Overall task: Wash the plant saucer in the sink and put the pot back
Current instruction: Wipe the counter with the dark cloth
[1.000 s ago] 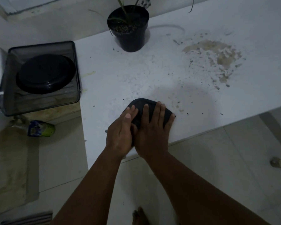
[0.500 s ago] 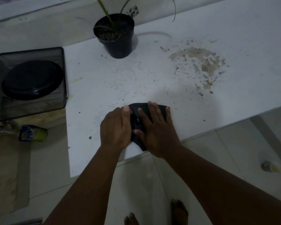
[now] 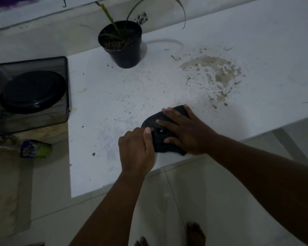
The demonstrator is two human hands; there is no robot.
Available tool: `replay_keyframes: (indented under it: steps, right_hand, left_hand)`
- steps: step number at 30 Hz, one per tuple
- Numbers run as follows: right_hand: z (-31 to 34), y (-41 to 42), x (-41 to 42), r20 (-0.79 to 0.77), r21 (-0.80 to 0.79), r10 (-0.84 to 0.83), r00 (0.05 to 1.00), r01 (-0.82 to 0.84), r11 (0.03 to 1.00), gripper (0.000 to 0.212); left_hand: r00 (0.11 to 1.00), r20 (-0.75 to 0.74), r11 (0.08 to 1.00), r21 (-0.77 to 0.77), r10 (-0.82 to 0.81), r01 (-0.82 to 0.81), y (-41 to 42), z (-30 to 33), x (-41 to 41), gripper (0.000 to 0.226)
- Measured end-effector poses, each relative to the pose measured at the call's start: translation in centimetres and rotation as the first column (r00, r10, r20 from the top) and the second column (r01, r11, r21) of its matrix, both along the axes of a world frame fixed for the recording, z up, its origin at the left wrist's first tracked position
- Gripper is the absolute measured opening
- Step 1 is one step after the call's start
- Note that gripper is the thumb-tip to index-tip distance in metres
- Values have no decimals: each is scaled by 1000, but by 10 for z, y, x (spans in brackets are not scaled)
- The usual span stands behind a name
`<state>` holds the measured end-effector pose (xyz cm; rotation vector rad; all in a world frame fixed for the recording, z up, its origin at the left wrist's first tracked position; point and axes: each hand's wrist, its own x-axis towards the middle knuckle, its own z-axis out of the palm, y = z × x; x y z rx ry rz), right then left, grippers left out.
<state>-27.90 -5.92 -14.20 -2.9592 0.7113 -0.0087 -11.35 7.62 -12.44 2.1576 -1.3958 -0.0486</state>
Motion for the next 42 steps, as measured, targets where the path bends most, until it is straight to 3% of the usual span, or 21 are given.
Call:
replay_keyframes:
  steps: [6,9,11,14,17,18,20,24,27,31,37,42]
  right_hand:
    - [1,-22,-2,-73,-84,98,992,-104,991,71]
    - [4,2,-3,-4,-48,-81,997,81,996,74]
    - [4,33,3,112,35,-298,948,296,955,72]
    - [8,83,36,297,280,-637,712,573,771,72]
    - [12,99,74,243,551,-877,414,686,476,82]
    - [11,98,82,212,570,-910,356,712,411,84]
    - [7,91,87,201,538,-927,316,755,374,85]
    - [-4,75,78,256,392,-853,454,758,521,81]
    - [-7,67,73,212,303,-790,576,730,613,77]
    - [-6,58,73,192,253,-732,654,688,680,72]
    - [-6,52,82,196,211,-611,767,576,790,77]
    - [-7,63,100,186,192,-541,820,510,839,75]
  left_hand:
    - [999,15,998,65,-28,27,-3,4,0,59]
    - [997,-71,997,68,-38,43,-7,11,3,68]
    - [987,-145,998,-29,-65,61,-8,14,4,60]
    - [880,-435,968,-229,-193,100,-11,9,3,53]
    - [714,-675,981,-165,-185,98,-17,0,4,69]
    - [693,-701,986,-137,-166,97,-19,-2,6,72]
    - [681,-714,987,-128,-161,99,-20,-4,11,70]
    - [742,-634,976,-128,-215,174,-18,-9,19,63]
    - [734,-638,972,-138,-233,188,-16,-9,21,59]
    - [718,-666,979,-162,-202,125,-12,-8,20,62]
    - [638,-765,990,-137,-89,-25,2,0,26,51]
    - [551,-832,969,-179,-57,-171,21,1,41,60]
